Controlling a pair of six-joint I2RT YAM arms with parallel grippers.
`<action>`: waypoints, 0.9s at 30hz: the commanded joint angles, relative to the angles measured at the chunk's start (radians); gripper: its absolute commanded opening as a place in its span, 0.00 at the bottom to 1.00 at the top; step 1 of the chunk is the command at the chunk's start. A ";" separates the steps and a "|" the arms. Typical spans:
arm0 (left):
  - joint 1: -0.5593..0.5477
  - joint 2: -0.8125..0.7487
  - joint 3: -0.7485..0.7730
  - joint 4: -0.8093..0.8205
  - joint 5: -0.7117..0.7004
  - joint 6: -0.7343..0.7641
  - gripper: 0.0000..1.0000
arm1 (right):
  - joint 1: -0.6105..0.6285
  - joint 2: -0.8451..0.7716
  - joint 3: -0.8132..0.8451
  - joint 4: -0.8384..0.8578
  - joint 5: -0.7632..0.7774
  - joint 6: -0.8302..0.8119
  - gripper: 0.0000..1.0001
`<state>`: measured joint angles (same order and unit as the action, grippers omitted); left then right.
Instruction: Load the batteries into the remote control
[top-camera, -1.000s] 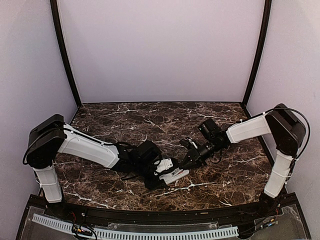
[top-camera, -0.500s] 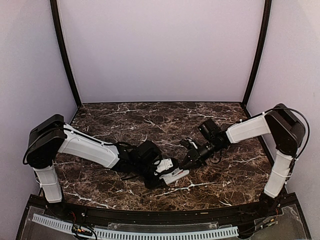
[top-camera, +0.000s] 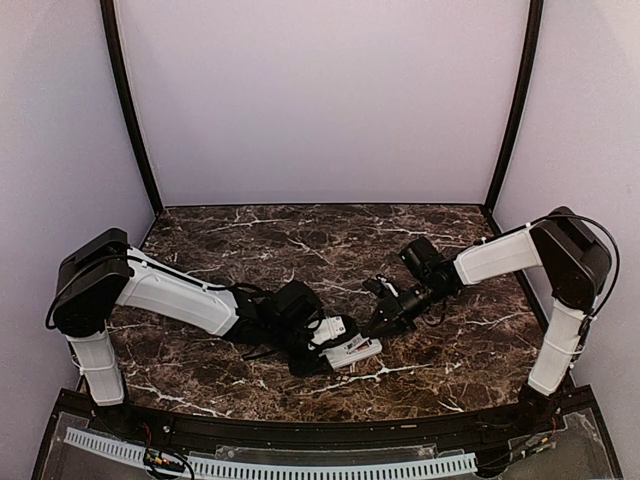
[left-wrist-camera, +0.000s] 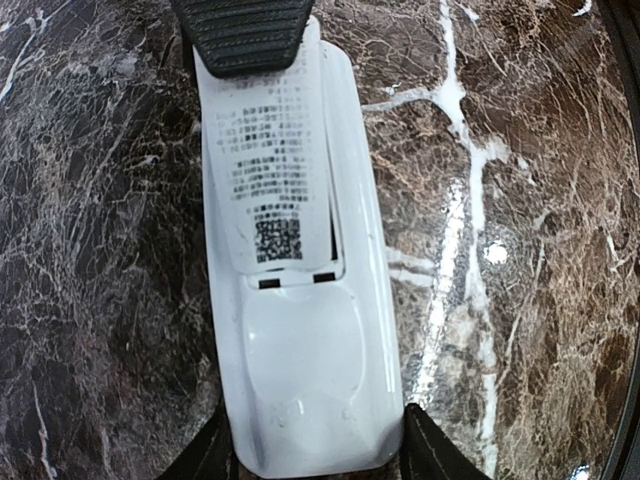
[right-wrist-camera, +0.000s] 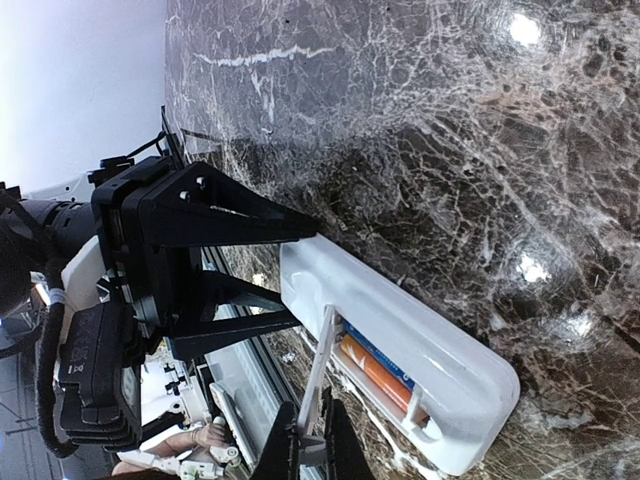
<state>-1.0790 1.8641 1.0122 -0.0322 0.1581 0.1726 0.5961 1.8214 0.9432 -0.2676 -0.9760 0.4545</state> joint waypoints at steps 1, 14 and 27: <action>-0.006 0.046 -0.030 -0.130 0.052 -0.004 0.36 | -0.004 -0.020 -0.031 0.056 -0.020 0.062 0.00; -0.006 0.048 -0.032 -0.124 0.051 -0.006 0.17 | -0.004 -0.062 -0.072 0.072 0.007 0.145 0.00; -0.006 0.047 -0.032 -0.124 0.049 -0.007 0.10 | -0.001 -0.056 -0.105 0.165 0.022 0.198 0.00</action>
<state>-1.0779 1.8641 1.0122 -0.0319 0.1600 0.1722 0.5953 1.7741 0.8555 -0.1562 -0.9714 0.6308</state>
